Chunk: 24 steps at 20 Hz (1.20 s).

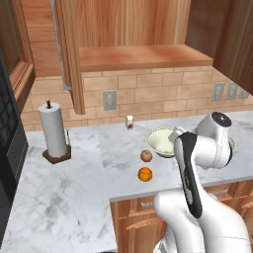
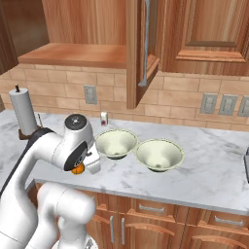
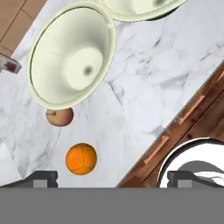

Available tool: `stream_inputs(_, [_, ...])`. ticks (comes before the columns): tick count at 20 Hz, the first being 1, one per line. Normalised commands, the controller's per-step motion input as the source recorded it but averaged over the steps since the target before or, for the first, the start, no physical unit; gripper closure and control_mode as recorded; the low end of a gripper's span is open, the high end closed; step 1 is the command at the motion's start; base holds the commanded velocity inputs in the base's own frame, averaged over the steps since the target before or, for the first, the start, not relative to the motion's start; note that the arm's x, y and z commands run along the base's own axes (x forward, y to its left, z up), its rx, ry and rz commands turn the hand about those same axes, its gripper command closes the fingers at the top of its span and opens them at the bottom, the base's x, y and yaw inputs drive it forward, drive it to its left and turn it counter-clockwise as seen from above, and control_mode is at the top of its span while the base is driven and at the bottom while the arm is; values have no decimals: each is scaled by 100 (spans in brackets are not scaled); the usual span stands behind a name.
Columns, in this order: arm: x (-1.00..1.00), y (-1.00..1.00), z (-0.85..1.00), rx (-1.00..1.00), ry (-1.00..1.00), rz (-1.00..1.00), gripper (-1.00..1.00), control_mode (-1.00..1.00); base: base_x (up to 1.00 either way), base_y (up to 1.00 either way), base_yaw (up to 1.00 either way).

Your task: Pick both bowls and place them on the counter. Then place the peach in one bowl and place the orange in the other bowl.

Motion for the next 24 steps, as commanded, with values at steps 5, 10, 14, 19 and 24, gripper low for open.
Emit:
stream_inputs(5, [21,51,-4,-1,2,25,-100,-100,0,0,0])
stream_inputs(10, [22,47,-15,0,0,19,-100,-100,0,0,0])
stream_inputs(14, [14,34,-26,-5,3,16,-100,-100,0,0,0])
stream_inputs(19, [10,17,-37,-13,9,12,-100,-100,0,0,0])
stream_inputs(24, [15,0,-42,-16,7,11,-100,-100,0,0,0])
